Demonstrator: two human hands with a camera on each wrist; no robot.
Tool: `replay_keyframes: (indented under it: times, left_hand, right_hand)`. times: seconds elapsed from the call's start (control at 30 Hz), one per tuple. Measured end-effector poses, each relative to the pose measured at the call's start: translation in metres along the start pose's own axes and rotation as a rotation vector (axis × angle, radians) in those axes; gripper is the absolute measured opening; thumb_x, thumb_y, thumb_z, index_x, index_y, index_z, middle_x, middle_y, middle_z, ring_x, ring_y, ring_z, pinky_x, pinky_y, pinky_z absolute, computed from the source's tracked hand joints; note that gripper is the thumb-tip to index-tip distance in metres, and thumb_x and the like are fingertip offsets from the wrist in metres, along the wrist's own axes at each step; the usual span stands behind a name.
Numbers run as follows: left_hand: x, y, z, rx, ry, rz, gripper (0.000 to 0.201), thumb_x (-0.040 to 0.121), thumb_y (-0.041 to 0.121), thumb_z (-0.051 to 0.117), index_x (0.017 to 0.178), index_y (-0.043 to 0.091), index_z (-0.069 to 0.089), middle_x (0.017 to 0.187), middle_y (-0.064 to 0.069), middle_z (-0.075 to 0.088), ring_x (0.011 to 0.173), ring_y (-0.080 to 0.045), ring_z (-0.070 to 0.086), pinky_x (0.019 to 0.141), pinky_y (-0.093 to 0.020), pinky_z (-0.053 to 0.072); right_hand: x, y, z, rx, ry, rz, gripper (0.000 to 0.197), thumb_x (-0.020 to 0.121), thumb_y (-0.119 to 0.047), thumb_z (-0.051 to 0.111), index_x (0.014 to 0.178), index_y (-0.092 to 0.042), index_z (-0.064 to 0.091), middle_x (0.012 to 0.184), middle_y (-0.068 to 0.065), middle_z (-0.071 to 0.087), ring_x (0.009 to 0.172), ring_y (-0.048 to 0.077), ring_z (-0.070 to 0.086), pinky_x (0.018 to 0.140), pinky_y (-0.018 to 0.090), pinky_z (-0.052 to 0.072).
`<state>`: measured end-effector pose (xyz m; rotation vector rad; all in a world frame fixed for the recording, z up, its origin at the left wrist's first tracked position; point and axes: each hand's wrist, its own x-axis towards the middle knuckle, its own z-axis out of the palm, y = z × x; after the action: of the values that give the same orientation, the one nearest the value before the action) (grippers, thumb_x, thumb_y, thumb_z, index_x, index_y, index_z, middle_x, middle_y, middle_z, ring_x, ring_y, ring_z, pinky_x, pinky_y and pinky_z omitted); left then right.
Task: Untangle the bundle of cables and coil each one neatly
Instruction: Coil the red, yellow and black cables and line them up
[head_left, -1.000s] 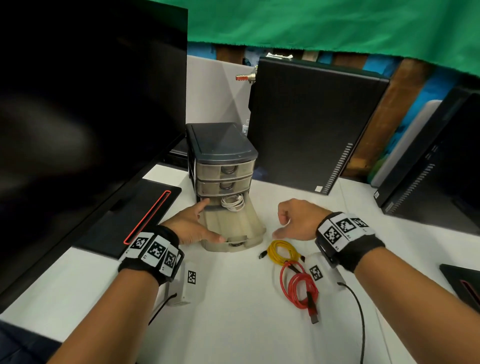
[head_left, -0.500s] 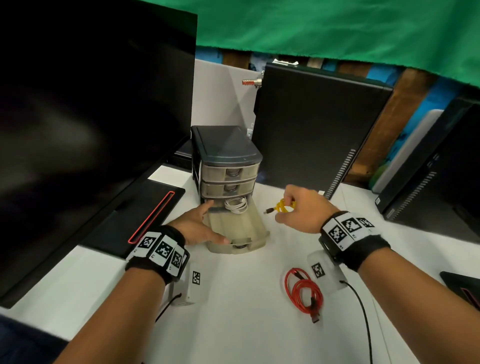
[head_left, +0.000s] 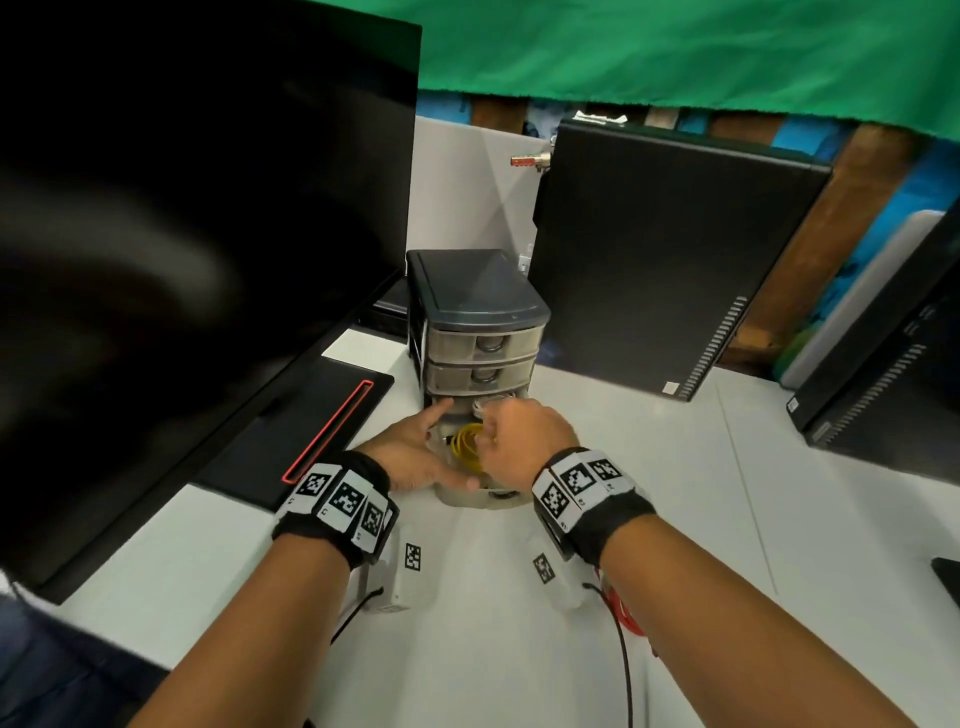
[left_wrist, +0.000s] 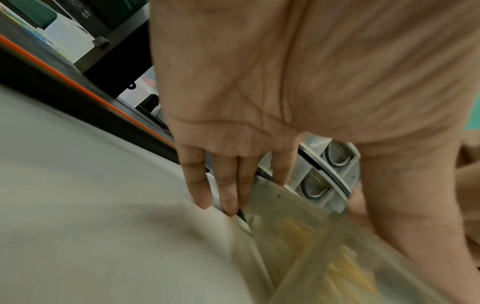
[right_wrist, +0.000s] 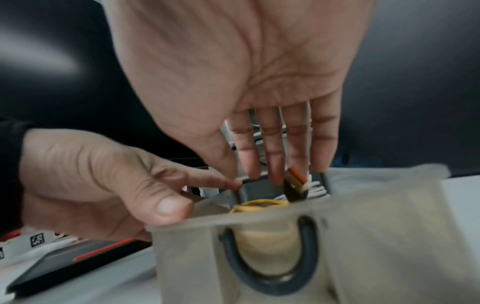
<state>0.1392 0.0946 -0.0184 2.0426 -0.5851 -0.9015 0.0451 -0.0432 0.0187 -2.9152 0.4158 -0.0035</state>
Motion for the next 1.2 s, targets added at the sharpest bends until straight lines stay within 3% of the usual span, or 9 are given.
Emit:
replay_keyframes:
  times: [0.1, 0.2, 0.37, 0.47, 0.6, 0.77, 0.9, 1.07, 1.2]
  left_hand:
    - [0.001, -0.001, 0.001, 0.019, 0.029, 0.011, 0.124, 0.061, 0.026, 0.094, 0.157, 0.036, 0.015, 0.159, -0.001, 0.033, 0.145, -0.016, 0.031, 0.103, -0.026, 0.034]
    - [0.002, -0.002, 0.001, 0.008, 0.033, 0.034, 0.116, 0.064, 0.020, 0.093, 0.155, 0.032, 0.023, 0.144, 0.008, 0.044, 0.142, -0.014, 0.033, 0.102, -0.024, 0.032]
    - [0.004, 0.003, 0.006, 0.122, 0.079, 0.110, 0.051, 0.070, 0.015, 0.089, 0.114, 0.021, 0.064, 0.122, 0.009, 0.050, 0.115, -0.011, 0.046, 0.072, -0.008, 0.035]
    - [0.004, 0.008, 0.009, 0.226, 0.038, 0.114, 0.024, 0.063, 0.040, 0.089, 0.081, 0.033, 0.075, 0.137, 0.002, 0.040, 0.126, -0.018, 0.044, 0.097, -0.024, 0.041]
    - [0.011, 0.005, 0.013, 0.200, -0.089, 0.101, 0.027, 0.065, 0.047, 0.083, 0.092, 0.043, 0.078, 0.148, 0.007, 0.033, 0.134, -0.016, 0.039, 0.120, -0.037, 0.026]
    - [0.010, 0.010, 0.020, 0.154, 0.090, 0.068, 0.045, 0.068, 0.035, 0.087, 0.108, 0.029, 0.067, 0.145, -0.003, 0.041, 0.132, -0.020, 0.044, 0.114, -0.031, 0.035]
    - [0.000, 0.018, 0.018, 0.245, 0.081, 0.031, 0.023, 0.087, 0.018, 0.073, 0.110, 0.016, 0.074, 0.119, 0.002, 0.060, 0.096, -0.010, 0.055, 0.061, -0.009, 0.039]
    - [-0.005, 0.023, 0.020, 0.242, 0.140, 0.050, 0.011, 0.084, 0.016, 0.075, 0.096, 0.017, 0.075, 0.106, 0.005, 0.058, 0.084, -0.005, 0.051, 0.060, -0.015, 0.037]
    - [-0.005, 0.021, 0.019, 0.202, 0.107, 0.059, 0.017, 0.085, 0.017, 0.075, 0.102, 0.021, 0.074, 0.107, 0.009, 0.055, 0.083, 0.003, 0.048, 0.060, -0.013, 0.037]
  right_hand:
    - [-0.006, 0.007, 0.000, 0.174, -0.156, -0.048, 0.023, 0.096, -0.029, 0.055, 0.115, -0.024, 0.067, 0.112, 0.003, 0.067, 0.104, 0.025, 0.063, 0.088, 0.034, 0.051]
    - [-0.019, 0.025, -0.017, 0.350, -0.034, -0.039, 0.031, 0.097, -0.029, 0.057, 0.128, -0.028, 0.061, 0.129, 0.000, 0.063, 0.115, 0.022, 0.059, 0.101, 0.037, 0.047]
    - [-0.073, 0.076, -0.051, 0.241, -0.122, 0.081, 0.034, 0.087, -0.053, 0.067, 0.114, -0.032, 0.062, 0.109, -0.007, 0.065, 0.093, 0.012, 0.065, 0.090, 0.036, 0.055]
    - [-0.112, 0.089, -0.057, 0.140, -0.335, 0.179, 0.068, 0.070, -0.076, 0.068, 0.123, -0.036, 0.057, 0.119, -0.011, 0.061, 0.104, 0.011, 0.061, 0.094, 0.033, 0.052]
    - [-0.143, 0.088, -0.031, 0.009, -0.531, 0.161, 0.108, 0.060, -0.078, 0.074, 0.149, -0.041, 0.027, 0.145, -0.010, 0.042, 0.131, 0.016, 0.046, 0.109, 0.035, 0.041]
    - [-0.145, 0.091, -0.001, -0.037, -0.427, 0.089, 0.077, 0.080, -0.047, 0.073, 0.144, -0.038, 0.033, 0.130, 0.000, 0.046, 0.121, 0.024, 0.050, 0.100, 0.039, 0.047]
    - [-0.138, 0.094, -0.011, 0.031, -0.445, 0.096, 0.060, 0.077, -0.034, 0.075, 0.128, -0.038, 0.044, 0.114, -0.004, 0.047, 0.104, 0.020, 0.055, 0.087, 0.036, 0.054]
    - [-0.094, 0.080, -0.058, 0.267, -0.190, 0.042, 0.048, 0.071, -0.032, 0.085, 0.108, -0.037, 0.055, 0.105, -0.005, 0.059, 0.090, 0.017, 0.065, 0.069, 0.030, 0.060]
    - [-0.037, 0.042, -0.062, 0.346, -0.059, -0.066, 0.043, 0.070, -0.029, 0.083, 0.105, -0.032, 0.058, 0.100, -0.009, 0.065, 0.090, 0.013, 0.065, 0.079, 0.037, 0.059]
